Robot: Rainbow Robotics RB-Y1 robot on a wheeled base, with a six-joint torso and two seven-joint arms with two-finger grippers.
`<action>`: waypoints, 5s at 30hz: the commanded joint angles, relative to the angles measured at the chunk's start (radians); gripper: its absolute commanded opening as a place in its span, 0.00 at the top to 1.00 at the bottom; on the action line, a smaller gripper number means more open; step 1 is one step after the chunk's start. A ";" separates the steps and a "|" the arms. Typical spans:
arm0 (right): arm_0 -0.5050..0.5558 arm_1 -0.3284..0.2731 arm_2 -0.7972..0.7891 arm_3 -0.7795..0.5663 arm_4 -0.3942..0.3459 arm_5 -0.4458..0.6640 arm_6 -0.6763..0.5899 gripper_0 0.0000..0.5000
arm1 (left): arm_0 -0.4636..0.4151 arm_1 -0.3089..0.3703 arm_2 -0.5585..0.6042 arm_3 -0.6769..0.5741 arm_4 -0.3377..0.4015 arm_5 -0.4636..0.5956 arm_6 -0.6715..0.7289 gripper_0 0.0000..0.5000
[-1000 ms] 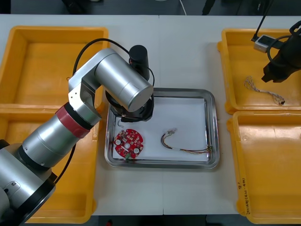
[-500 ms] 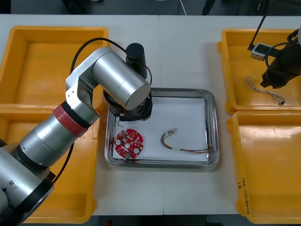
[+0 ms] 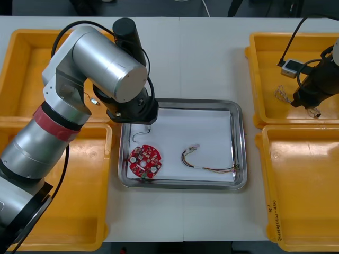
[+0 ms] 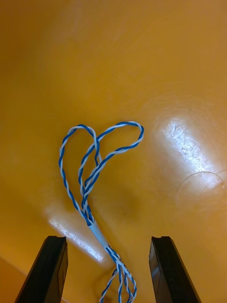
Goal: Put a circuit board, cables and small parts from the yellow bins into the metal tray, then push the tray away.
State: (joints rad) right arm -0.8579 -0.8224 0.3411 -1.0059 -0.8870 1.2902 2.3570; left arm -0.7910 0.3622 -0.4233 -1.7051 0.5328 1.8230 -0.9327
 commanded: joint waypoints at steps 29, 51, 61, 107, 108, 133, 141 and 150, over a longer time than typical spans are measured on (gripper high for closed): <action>0.017 0.042 -0.020 0.073 -0.029 -0.066 0.013 0.00 | -0.112 0.276 0.305 0.005 0.165 0.097 -0.192 0.00; 0.023 0.042 -0.088 0.073 -0.050 -0.077 0.011 1.00 | -0.114 0.271 0.336 0.243 0.061 -0.105 -0.351 0.00; -0.006 0.042 -0.183 0.047 -0.030 0.029 0.022 1.00 | -0.114 0.262 0.297 0.326 0.049 -0.206 -0.377 0.00; -0.006 0.043 -0.406 -0.569 0.076 0.630 -0.305 1.00 | -0.089 0.224 0.204 0.404 0.058 -0.278 -0.400 1.00; -0.006 0.043 -0.396 -0.579 0.063 0.630 -0.309 1.00 | -0.088 0.224 0.204 0.404 0.056 -0.280 -0.400 1.00; -0.053 0.169 -0.094 -0.793 0.016 0.630 -0.374 1.00 | -0.086 0.271 0.294 0.487 0.012 -0.292 -0.548 1.00; -0.096 0.229 0.015 -0.781 0.068 0.630 -0.361 1.00 | -0.086 0.300 0.365 0.549 0.001 -0.321 -0.666 1.00; -0.132 0.301 0.078 -0.701 0.091 0.621 -0.338 1.00 | -0.086 0.334 0.431 0.598 -0.019 -0.340 -0.765 1.00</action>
State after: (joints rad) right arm -0.9312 -0.5599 0.3830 -1.7170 -0.8213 1.9153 2.0261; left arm -0.8524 0.6411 -0.0306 -1.1112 0.5309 1.5054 -1.5672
